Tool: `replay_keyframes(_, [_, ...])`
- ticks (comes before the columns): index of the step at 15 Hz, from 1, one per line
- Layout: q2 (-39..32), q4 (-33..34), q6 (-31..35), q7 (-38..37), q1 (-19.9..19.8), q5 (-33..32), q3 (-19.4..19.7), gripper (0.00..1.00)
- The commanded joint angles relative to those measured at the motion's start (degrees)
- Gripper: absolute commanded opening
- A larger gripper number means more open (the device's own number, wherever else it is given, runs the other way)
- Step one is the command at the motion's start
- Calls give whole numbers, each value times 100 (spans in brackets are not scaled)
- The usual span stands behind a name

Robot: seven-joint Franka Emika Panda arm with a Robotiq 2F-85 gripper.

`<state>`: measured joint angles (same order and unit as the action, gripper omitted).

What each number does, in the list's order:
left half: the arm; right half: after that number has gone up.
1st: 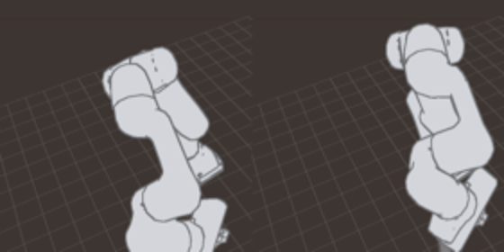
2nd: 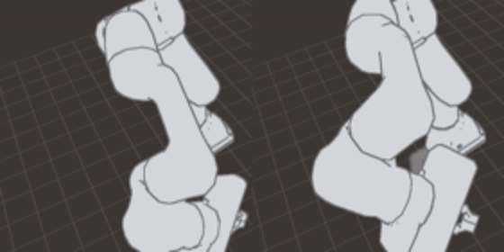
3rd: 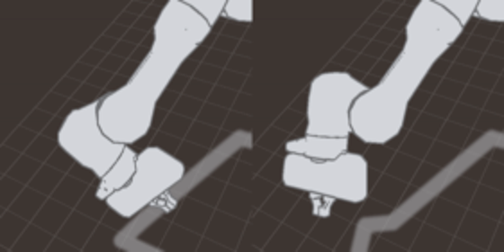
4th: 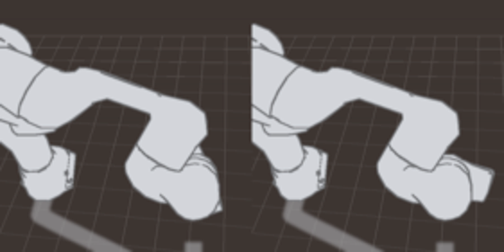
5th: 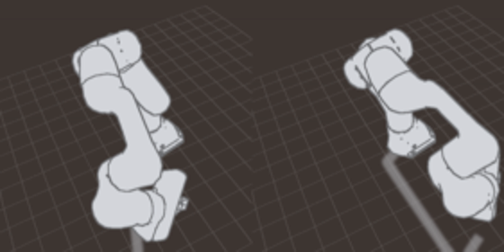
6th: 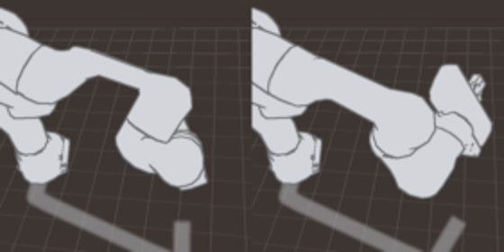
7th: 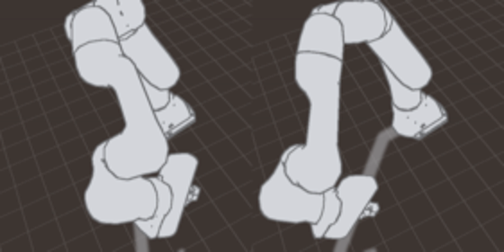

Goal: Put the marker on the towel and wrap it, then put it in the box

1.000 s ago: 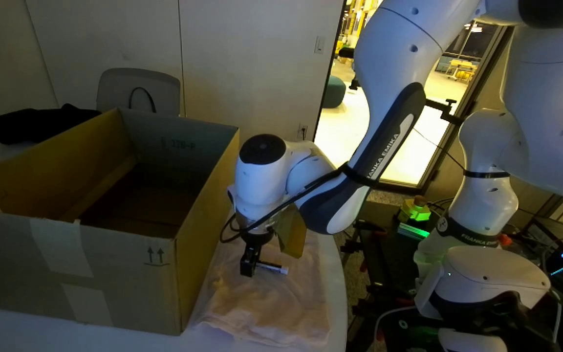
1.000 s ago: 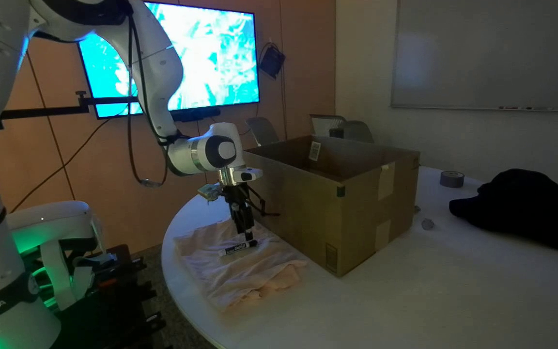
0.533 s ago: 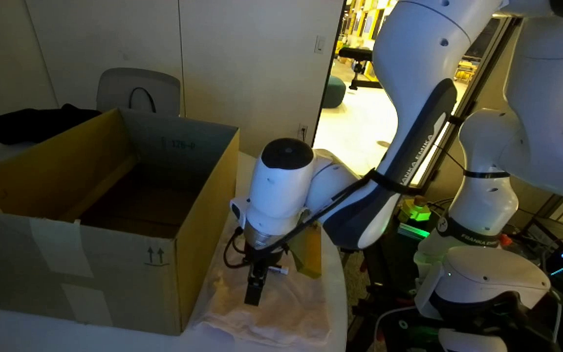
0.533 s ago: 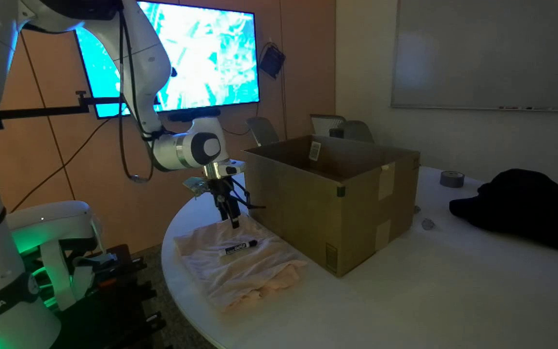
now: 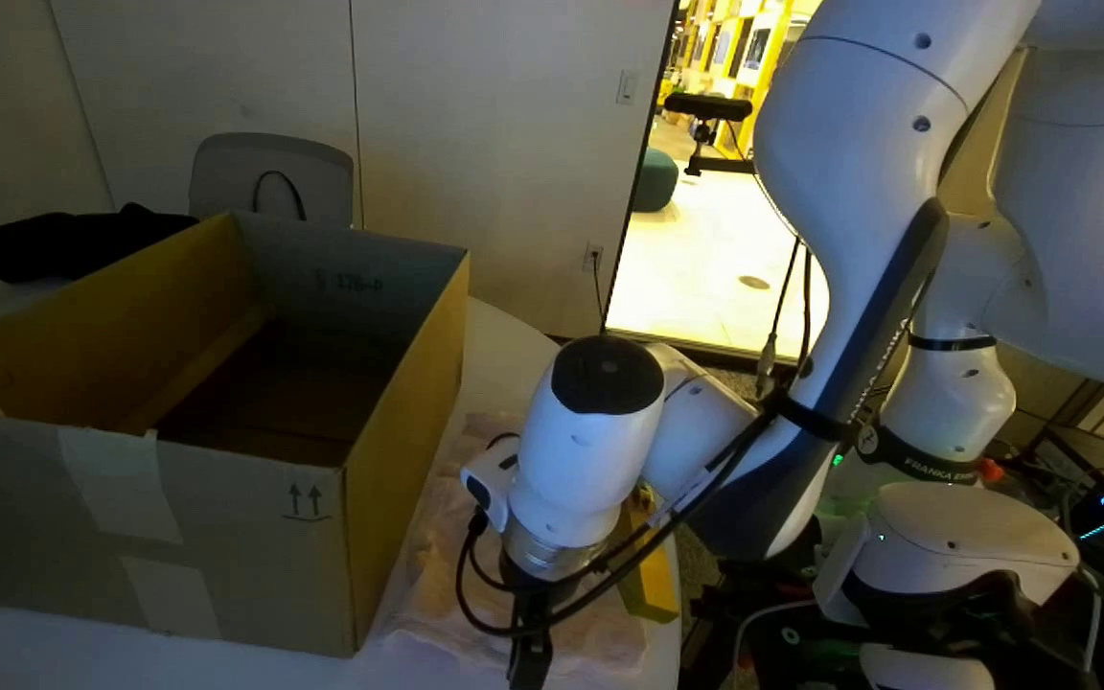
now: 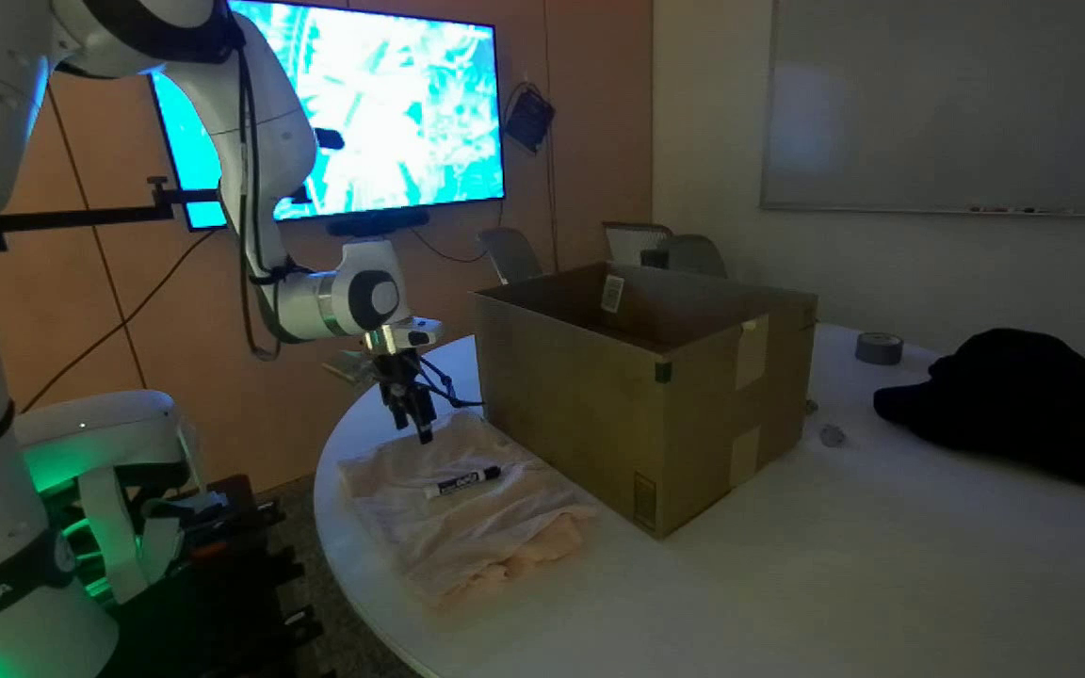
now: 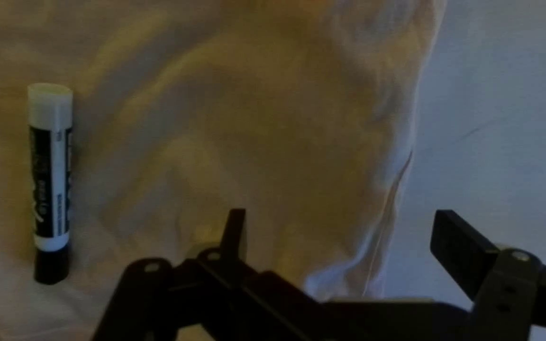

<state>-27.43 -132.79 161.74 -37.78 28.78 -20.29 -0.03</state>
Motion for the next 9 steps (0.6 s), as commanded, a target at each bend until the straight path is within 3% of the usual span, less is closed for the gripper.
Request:
replay_keyframes(1, [-392, 300, 69, 174, 148, 160, 68, 100])
replay_keyframes(6, [-796, 572, -47, 447, 80, 376, 39, 100])
replay_keyframes(7, [-803, 588, -72, 534, 59, 441, 27, 93])
replay_keyframes(8, [-763, 575, -123, 702, -34, 535, -45, 74])
replay_keyframes(9, [-706, 557, -164, 803, -46, 601, -39, 66])
